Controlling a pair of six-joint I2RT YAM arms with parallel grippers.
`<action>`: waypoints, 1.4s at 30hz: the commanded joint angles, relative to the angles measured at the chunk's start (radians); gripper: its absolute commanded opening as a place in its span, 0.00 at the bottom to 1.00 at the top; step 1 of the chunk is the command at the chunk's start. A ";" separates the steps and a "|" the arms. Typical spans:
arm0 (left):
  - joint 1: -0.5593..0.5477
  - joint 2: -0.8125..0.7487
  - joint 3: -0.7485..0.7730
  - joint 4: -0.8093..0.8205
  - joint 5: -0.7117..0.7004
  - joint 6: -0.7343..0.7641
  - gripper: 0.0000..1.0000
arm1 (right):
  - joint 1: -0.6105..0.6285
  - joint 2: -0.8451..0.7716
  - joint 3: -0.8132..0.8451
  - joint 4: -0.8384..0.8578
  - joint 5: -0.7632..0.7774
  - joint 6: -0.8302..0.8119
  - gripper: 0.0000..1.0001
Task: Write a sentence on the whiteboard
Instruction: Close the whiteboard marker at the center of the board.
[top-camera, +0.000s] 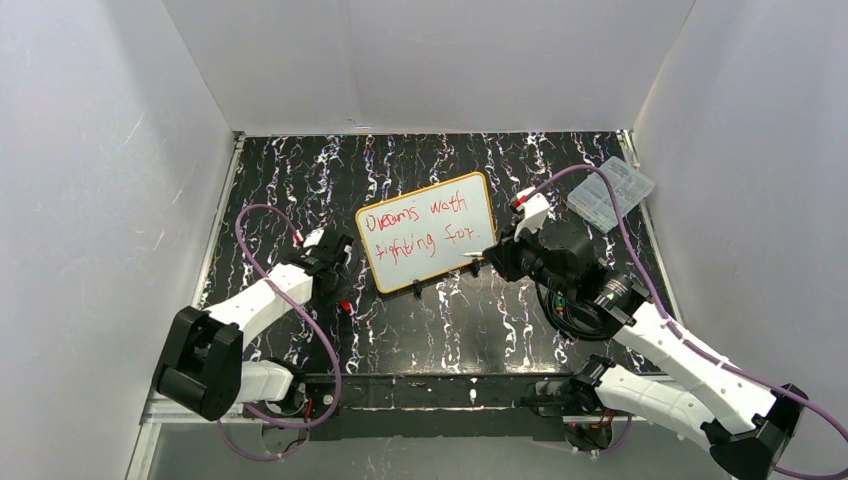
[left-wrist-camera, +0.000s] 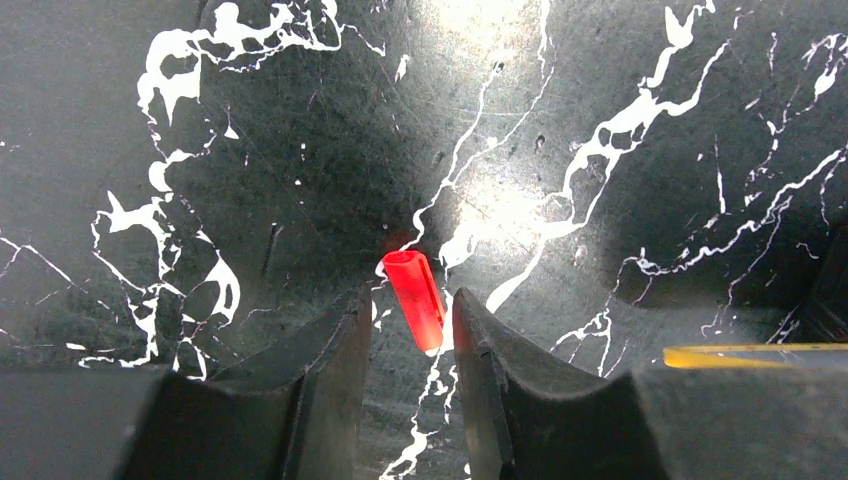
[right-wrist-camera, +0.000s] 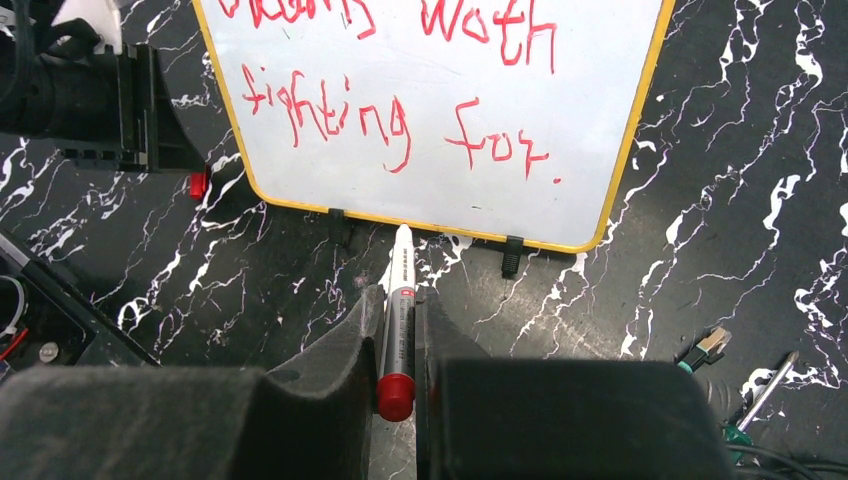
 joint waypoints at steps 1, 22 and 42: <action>0.013 0.023 -0.010 0.014 -0.028 -0.010 0.33 | 0.000 -0.026 -0.008 0.057 0.002 -0.017 0.01; 0.022 0.045 -0.061 0.043 -0.024 -0.044 0.10 | 0.001 -0.036 -0.020 0.071 -0.001 -0.006 0.01; 0.030 -0.462 -0.059 0.031 0.233 -0.589 0.00 | 0.178 0.010 -0.181 0.715 0.019 -0.038 0.01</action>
